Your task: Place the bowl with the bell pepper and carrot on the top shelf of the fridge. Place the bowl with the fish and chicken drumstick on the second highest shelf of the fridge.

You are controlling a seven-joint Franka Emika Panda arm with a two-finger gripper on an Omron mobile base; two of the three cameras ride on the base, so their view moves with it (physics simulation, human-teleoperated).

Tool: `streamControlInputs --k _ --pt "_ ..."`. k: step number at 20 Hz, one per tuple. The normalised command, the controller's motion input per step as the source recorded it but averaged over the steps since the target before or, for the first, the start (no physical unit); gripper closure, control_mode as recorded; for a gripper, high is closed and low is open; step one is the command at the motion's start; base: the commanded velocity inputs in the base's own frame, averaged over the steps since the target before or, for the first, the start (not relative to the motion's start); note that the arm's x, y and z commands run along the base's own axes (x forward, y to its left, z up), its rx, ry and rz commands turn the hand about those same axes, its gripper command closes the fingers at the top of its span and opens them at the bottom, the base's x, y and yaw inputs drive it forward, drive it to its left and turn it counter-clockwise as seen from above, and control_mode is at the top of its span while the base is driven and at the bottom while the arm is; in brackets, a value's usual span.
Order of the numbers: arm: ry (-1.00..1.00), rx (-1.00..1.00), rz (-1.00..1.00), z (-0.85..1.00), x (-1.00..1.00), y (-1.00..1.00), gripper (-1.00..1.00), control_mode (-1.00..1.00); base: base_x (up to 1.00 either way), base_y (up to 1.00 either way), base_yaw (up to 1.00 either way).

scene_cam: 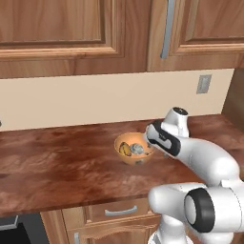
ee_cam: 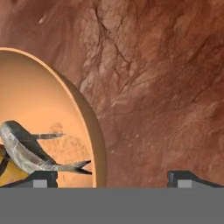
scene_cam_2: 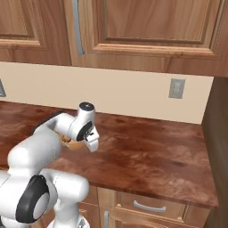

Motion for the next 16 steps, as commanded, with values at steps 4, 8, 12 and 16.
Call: streamControlInputs --k 4,8,12,16 --pt "0.01 0.0 0.01 -0.28 0.43 0.04 -1.0 -1.0 0.0 0.0 0.0" --pt "0.02 0.0 0.0 -0.24 0.5 0.03 -1.0 -1.0 0.0 0.0 0.0" --pt "0.01 0.0 0.01 -0.08 0.12 0.05 1.0 -1.0 0.0 0.0 0.0" --pt "0.0 0.0 0.0 0.0 0.0 0.0 1.0 -1.0 0.0 0.0 0.0"
